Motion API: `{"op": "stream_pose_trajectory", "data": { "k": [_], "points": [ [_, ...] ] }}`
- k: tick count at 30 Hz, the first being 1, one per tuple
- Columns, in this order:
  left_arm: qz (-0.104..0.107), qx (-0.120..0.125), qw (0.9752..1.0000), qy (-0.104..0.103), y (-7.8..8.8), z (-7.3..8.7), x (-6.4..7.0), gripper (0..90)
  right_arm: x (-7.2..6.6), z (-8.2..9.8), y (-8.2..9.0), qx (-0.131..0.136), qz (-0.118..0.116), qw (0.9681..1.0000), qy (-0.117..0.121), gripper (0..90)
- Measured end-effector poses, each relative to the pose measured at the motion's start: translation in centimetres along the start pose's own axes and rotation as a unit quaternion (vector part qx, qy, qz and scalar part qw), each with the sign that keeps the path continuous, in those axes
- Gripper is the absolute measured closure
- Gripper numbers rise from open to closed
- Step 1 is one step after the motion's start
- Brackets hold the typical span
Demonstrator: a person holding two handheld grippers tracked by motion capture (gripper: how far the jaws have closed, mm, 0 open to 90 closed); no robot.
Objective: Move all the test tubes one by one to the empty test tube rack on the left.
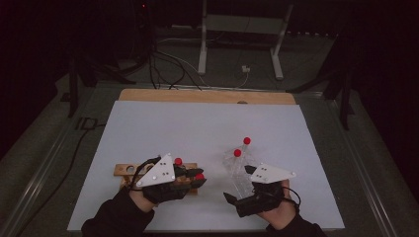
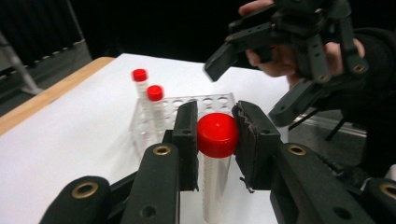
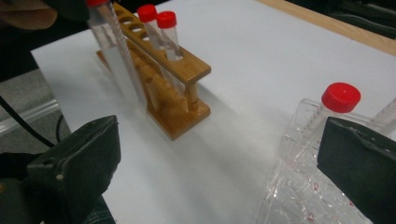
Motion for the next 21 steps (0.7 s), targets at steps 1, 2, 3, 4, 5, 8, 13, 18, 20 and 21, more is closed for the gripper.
{"op": "stream_pose_trajectory", "data": {
  "k": [1, 2, 3, 4, 5, 8, 13, 18, 20, 21],
  "points": [
    [-0.004, -0.001, 1.0000, 0.001, 0.3, -0.1, -0.1, 72.0, 0.1, 0.0, 0.1, 0.004, -0.003, 1.0000, -0.002, 0.0],
    [-0.011, -0.001, 0.9999, 0.001, 0.7, -0.1, -0.3, 72.0, 0.1, -0.1, 0.1, 0.005, -0.003, 1.0000, -0.002, 0.0],
    [-0.014, -0.004, 0.9999, -0.001, 1.1, -0.2, -0.4, 72.0, 0.1, -0.1, 0.2, 0.005, -0.004, 1.0000, -0.002, 0.0],
    [-0.021, -0.003, 0.9998, -0.001, 1.5, -0.2, -0.5, 72.0, 0.1, -0.1, 0.2, 0.007, -0.005, 1.0000, -0.003, 0.0],
    [-0.025, -0.004, 0.9997, 0.000, 1.9, -0.3, -0.6, 72.0, 0.1, -0.1, 0.3, 0.006, -0.005, 1.0000, -0.003, 0.0],
    [-0.041, -0.005, 0.9991, -0.001, 3.0, -0.5, -1.0, 72.0, 0.1, -0.1, 0.3, 0.005, -0.006, 1.0000, 0.001, 0.0],
    [-0.066, -0.003, 0.9978, 0.000, 4.7, -0.7, -1.6, 72.0, 0.2, -0.1, 0.4, 0.009, -0.009, 0.9999, -0.003, 0.0],
    [-0.084, 0.001, 0.9965, 0.000, 6.4, -1.0, -2.2, 72.0, 0.3, -0.1, 0.5, 0.011, -0.010, 0.9999, -0.004, 0.0],
    [-0.092, 0.002, 0.9957, -0.001, 6.9, -1.1, -2.5, 72.0, 0.4, -0.1, 0.5, 0.010, -0.012, 0.9999, -0.006, 0.0],
    [-0.097, 0.004, 0.9953, 0.001, 7.2, -1.2, -2.7, 72.0, 0.4, -0.1, 0.5, 0.011, -0.011, 0.9999, -0.006, 0.0]
  ]
}}
Point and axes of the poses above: each handheld gripper's, and its own axes: y roughly backward along the jaws, z roughly out of its underside, x roughly to its right, the point moved 2 cm from there along -y, roughly forward along the jaws, and after that the axes turned 14 degrees about x, right-handed, at the moved point
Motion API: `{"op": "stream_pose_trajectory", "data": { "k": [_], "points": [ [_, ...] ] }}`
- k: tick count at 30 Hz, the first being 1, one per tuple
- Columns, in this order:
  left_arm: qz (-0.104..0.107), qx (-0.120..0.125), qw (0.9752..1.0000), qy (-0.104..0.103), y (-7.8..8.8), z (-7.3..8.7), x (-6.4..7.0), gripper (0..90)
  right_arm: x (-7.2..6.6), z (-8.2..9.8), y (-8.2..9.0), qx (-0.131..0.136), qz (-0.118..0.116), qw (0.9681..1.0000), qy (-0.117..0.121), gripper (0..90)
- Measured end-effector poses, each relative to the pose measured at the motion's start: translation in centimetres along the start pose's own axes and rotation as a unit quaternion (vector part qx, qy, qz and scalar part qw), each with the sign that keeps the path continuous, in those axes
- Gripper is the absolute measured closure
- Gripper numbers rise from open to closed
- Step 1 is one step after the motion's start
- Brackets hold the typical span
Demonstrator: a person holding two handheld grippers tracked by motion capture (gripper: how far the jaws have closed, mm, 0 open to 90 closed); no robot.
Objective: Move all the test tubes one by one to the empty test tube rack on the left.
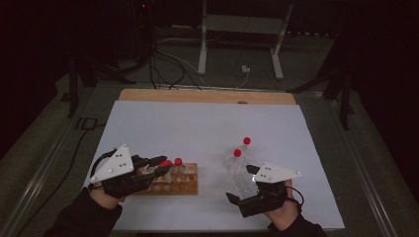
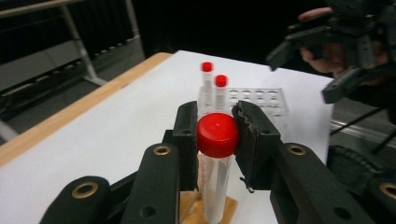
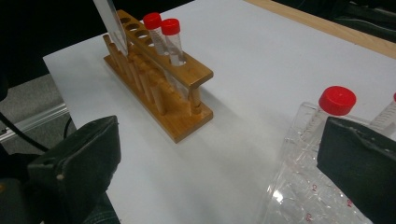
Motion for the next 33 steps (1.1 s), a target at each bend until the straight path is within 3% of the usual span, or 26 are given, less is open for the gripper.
{"op": "stream_pose_trajectory", "data": {
  "k": [7, 16, 33],
  "points": [
    [-0.037, 0.001, 0.9993, 0.000, 0.7, 0.3, -1.7, 72.0, 0.1, 0.0, 0.2, 0.003, 0.000, 1.0000, -0.003, 0.0],
    [-0.069, 0.003, 0.9976, -0.001, -0.1, 1.9, -3.0, 72.0, 0.2, 0.0, 0.2, 0.003, 0.002, 1.0000, -0.001, 0.0],
    [-0.072, -0.020, 0.9965, 0.037, -1.4, 6.0, -3.6, 72.0, 0.3, 0.1, 0.2, 0.003, -0.002, 1.0000, -0.003, 0.0]
  ]
}}
Point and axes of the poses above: each handheld gripper's, and its own axes: y roughly backward along the jaws, z roughly out of its underside, x roughly to its right, the point moved 2 cm from there along -y, roughly forward along the jaws, and after that the axes turned 14 degrees about x, right-handed, at the moved point
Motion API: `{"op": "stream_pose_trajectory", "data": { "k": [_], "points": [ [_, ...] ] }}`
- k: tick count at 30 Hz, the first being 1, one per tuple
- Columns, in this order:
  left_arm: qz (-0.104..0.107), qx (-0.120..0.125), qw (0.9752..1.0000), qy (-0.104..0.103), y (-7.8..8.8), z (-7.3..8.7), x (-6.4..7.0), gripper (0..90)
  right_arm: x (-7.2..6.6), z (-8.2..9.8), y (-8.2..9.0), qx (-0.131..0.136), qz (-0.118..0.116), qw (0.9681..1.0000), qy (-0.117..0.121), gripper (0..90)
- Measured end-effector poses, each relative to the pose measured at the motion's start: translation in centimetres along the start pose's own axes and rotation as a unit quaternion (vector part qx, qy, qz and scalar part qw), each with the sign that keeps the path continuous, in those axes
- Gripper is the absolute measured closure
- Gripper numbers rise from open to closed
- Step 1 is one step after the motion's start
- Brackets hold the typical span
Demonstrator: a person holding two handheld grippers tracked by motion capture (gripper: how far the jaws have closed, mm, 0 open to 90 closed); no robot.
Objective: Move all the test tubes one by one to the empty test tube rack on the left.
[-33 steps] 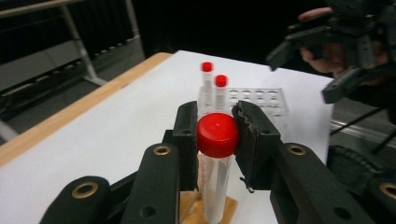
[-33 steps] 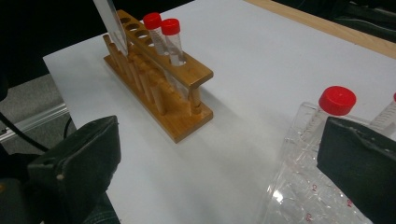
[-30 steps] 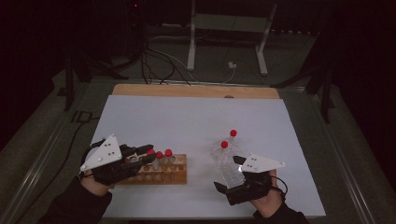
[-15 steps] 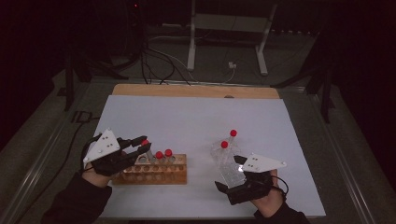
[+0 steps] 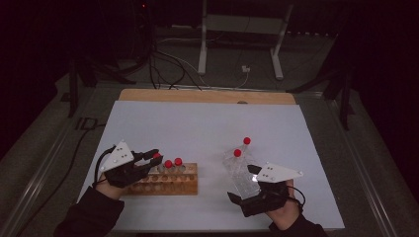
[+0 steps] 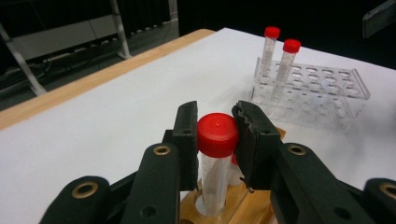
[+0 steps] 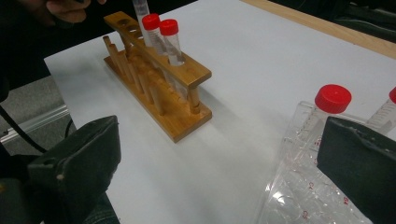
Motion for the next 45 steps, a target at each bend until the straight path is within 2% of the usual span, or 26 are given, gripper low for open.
{"op": "stream_pose_trajectory", "data": {
  "k": [9, 13, 18, 26, 27, 29, 31, 33, 35, 36, 38, 40, 42, 43, 45],
  "points": [
    [-0.002, -0.023, 0.9997, 0.009, -0.5, 1.7, 0.0, 71.9, 0.1, 0.1, 0.1, -0.001, 0.001, 1.0000, 0.000, 0.0],
    [-0.002, -0.032, 0.9995, 0.006, -0.5, 2.1, 0.0, 71.9, 0.2, 0.2, 0.0, -0.002, 0.000, 1.0000, -0.001, 0.0],
    [0.003, -0.037, 0.9993, 0.002, -0.4, 2.2, 0.0, 71.7, 0.1, 0.1, 0.1, -0.002, -0.001, 1.0000, -0.001, 0.0],
    [0.014, -0.042, 0.9988, 0.023, -0.4, 2.0, -0.3, 70.2, 0.2, 0.1, 0.1, 0.000, -0.003, 1.0000, -0.002, 0.0],
    [0.015, -0.044, 0.9987, 0.022, -0.3, 2.0, -0.2, 68.3, 0.2, 0.1, 0.2, 0.000, -0.003, 1.0000, -0.002, 0.0],
    [0.013, -0.041, 0.9989, 0.018, -0.1, 1.8, -0.1, 58.2, 0.2, 0.0, 0.2, 0.002, -0.005, 1.0000, -0.001, 0.0],
    [0.002, -0.034, 0.9993, 0.016, 0.2, 1.5, -0.1, 48.2, 0.3, 0.0, 0.3, 0.004, -0.004, 1.0000, -0.003, 0.0],
    [0.006, -0.028, 0.9995, 0.015, 0.6, 1.1, -0.1, 40.4, 0.4, -0.1, 0.4, 0.005, -0.003, 1.0000, -0.002, 0.0],
    [0.018, -0.020, 0.9995, 0.017, 1.0, 0.7, 0.2, 35.1, 0.5, -0.2, 0.5, 0.007, -0.002, 1.0000, -0.002, 0.0],
    [0.016, -0.015, 0.9996, 0.016, 1.1, 0.6, 0.3, 31.4, 0.6, -0.2, 0.5, 0.008, -0.001, 1.0000, -0.003, 0.0],
    [0.032, -0.012, 0.9992, 0.021, 1.3, 0.3, 0.7, 19.3, 0.8, -0.2, 0.6, 0.008, 0.002, 1.0000, -0.004, 0.0],
    [0.037, -0.007, 0.9991, 0.018, 1.3, 0.0, 1.3, 14.7, 1.1, -0.3, 0.7, 0.012, 0.007, 0.9999, -0.007, 0.0],
    [0.050, -0.005, 0.9985, 0.023, 1.2, -0.4, 1.9, 5.2, 1.3, -0.3, 0.7, 0.010, 0.011, 0.9999, -0.005, 0.0],
    [0.059, 0.000, 0.9980, 0.023, 1.2, -0.6, 2.1, 2.7, 1.5, -0.4, 0.7, 0.014, 0.014, 0.9998, -0.007, 0.0],
    [0.065, 0.003, 0.9976, 0.022, 1.1, -0.9, 2.7, 1.9, 1.7, -0.4, 0.6, 0.014, 0.015, 0.9998, -0.004, 0.0]
  ]
}}
Point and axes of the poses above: each handheld gripper's, and its own axes: y roughly backward along the jaws, z roughly out of its underside, x roughly to its right, the point moved 2 cm from there along -y, roughly forward along the jaws, and after that the axes turned 14 degrees about x, right-handed, at the moved point
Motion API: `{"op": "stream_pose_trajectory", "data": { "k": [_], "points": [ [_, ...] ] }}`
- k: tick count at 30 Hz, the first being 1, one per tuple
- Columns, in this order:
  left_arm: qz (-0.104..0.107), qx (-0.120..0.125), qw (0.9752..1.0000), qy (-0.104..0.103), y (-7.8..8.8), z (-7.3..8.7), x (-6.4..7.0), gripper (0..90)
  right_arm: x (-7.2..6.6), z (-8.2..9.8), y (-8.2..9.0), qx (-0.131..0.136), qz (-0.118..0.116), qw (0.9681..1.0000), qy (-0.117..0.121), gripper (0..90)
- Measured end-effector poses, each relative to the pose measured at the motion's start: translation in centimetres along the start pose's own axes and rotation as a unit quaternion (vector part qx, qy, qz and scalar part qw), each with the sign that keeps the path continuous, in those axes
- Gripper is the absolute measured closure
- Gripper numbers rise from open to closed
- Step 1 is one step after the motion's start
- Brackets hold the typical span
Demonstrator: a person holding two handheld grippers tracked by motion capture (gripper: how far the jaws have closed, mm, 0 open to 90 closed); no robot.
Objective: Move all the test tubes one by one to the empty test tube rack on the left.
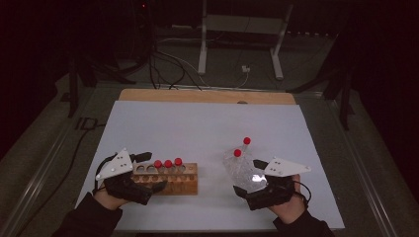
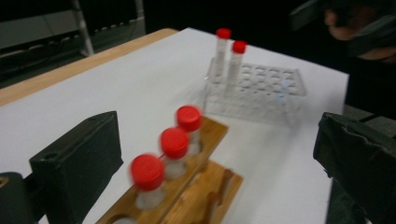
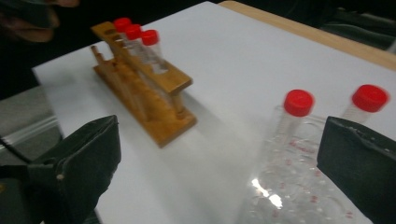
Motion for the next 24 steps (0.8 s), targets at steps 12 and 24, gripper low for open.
{"op": "stream_pose_trajectory", "data": {
  "k": [12, 24],
  "points": [
    [0.042, 0.008, 0.9990, -0.014, -1.0, -0.5, 2.7, 1.4, 2.8, 1.1, -2.2, -0.021, 0.022, 0.9995, -0.002, 0.1],
    [0.052, -0.001, 0.9985, -0.015, -1.6, 0.0, 3.1, 1.4, 5.0, 2.7, -4.5, -0.058, 0.035, 0.9977, -0.011, 17.7]
  ]
}}
Point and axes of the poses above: each handheld gripper's, and its own axes: y roughly backward along the jaws, z roughly out of its underside, x roughly to its right, the point moved 2 cm from there along -y, roughly forward along the jaws, and after that the axes turned 14 degrees about x, right-handed, at the moved point
